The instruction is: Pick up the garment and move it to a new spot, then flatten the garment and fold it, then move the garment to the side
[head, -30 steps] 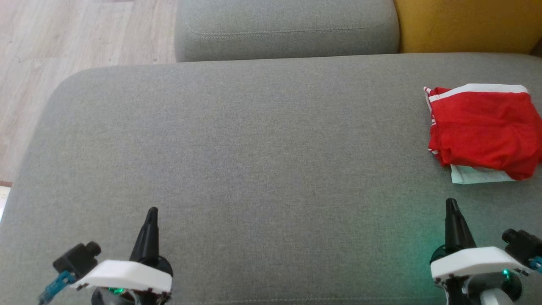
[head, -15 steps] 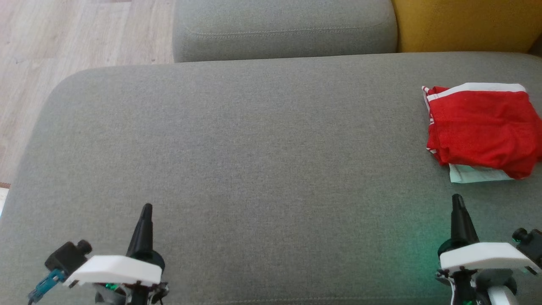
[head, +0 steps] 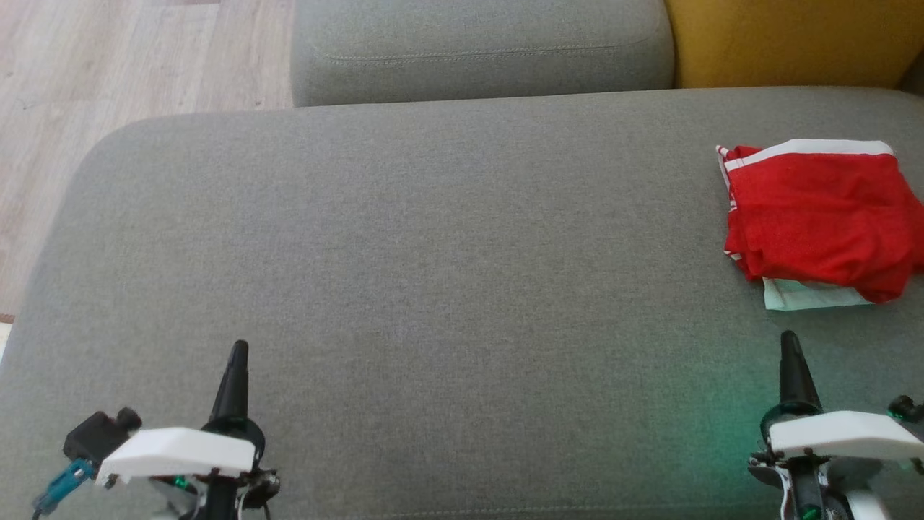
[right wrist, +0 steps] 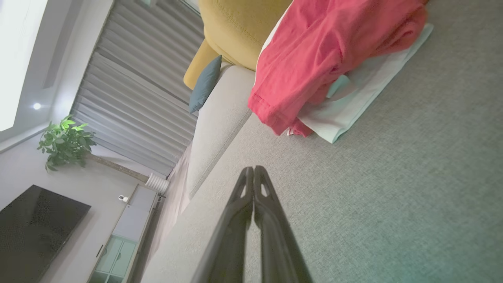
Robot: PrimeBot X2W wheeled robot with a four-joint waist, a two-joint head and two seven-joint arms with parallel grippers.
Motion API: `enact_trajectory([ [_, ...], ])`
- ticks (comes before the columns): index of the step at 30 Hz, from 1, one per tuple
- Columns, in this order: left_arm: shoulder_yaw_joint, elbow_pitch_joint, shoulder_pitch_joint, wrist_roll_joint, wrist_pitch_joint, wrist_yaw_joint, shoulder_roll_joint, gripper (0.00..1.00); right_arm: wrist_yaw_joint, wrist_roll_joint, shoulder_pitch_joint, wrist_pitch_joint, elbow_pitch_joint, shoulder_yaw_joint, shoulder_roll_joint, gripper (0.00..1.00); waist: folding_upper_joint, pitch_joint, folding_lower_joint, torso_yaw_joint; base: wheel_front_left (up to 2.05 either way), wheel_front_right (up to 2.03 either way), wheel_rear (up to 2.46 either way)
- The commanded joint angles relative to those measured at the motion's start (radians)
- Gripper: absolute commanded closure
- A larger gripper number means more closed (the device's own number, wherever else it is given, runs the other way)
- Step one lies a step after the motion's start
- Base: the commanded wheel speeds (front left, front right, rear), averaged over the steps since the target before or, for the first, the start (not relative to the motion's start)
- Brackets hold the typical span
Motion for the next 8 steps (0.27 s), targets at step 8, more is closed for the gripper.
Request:
enact_trajectory([
  [8,0.053,-0.026,-0.066,-0.096,0.029,-0.009,0.015,1.00,0.000,0.117,-0.066,0.029,-0.046,0.000,-0.004,1.00,0.0000,0.000,0.0000,-0.003,0.00,0.00,0.00],
])
